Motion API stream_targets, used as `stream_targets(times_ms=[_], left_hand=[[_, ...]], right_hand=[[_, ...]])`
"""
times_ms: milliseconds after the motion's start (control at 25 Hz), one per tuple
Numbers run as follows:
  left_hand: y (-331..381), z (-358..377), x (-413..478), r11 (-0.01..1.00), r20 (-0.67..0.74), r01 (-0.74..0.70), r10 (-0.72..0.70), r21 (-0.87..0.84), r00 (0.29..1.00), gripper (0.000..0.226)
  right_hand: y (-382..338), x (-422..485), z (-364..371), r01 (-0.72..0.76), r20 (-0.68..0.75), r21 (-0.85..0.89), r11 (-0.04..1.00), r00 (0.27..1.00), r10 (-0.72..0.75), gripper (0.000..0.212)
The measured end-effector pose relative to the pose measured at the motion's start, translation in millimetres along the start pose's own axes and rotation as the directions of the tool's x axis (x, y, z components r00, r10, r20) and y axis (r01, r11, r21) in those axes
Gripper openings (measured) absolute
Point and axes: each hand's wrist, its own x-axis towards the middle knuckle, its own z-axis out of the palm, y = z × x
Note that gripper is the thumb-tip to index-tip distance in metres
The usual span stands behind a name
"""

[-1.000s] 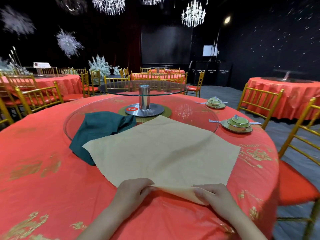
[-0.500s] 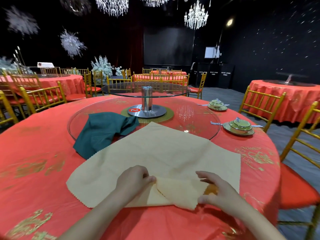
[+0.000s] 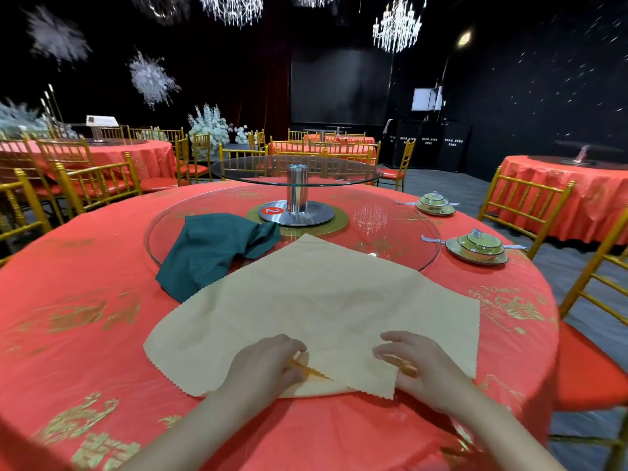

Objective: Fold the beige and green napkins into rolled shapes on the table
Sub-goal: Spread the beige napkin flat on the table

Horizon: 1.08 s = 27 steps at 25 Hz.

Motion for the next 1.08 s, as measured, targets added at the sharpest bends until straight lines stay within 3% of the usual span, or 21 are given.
stream_targets(times_ms=[80,200,280,360,480,600,760,960,1080], left_hand=[[1,1,2,0.999,-0.036,0.008,-0.009,-0.034,0.999,0.038],[-4,-2,1,0.987,0.025,0.098,-0.095,-0.127,0.995,0.034],[-11,-4,-5,0.975,0.088,0.118,-0.102,-0.189,0.991,0.007],[-9,-5,-15,0.978,0.143,0.085,-0.058,-0.190,0.988,0.021],[5,-4,-27,0.979,0.154,0.010,0.022,-0.202,0.988,0.017],[25,-8,-39,0.975,0.143,-0.035,0.067,-0.218,0.987,0.019],[26,-20,-42,0.951,0.140,0.018,0.026,-0.308,0.990,0.028],[-2,-23,-50,0.943,0.024,0.155,-0.155,-0.293,0.988,0.042],[-22,-21,-55,0.972,-0.088,0.119,-0.139,-0.200,0.986,0.051]], right_hand=[[-12,8,-4,-0.046,-0.120,0.172,0.984,0.990,0.067,0.016],[-14,19,-15,-0.165,-0.233,0.385,0.908,0.935,0.269,0.045],[-11,21,-24,-0.160,-0.298,0.480,0.862,0.895,0.332,0.044],[-9,19,-31,-0.161,-0.299,0.517,0.841,0.887,0.353,0.053],[-9,14,-47,-0.152,-0.296,0.495,0.855,0.896,0.330,0.072],[-16,10,-71,-0.113,-0.267,0.467,0.877,0.928,0.262,0.053],[-19,29,-88,-0.106,-0.255,0.380,0.919,0.943,0.214,0.021],[-3,105,-52,-0.178,-0.270,0.137,0.974,0.940,0.210,0.026],[-1,153,-24,-0.232,-0.316,0.110,0.967,0.914,0.255,0.024]])
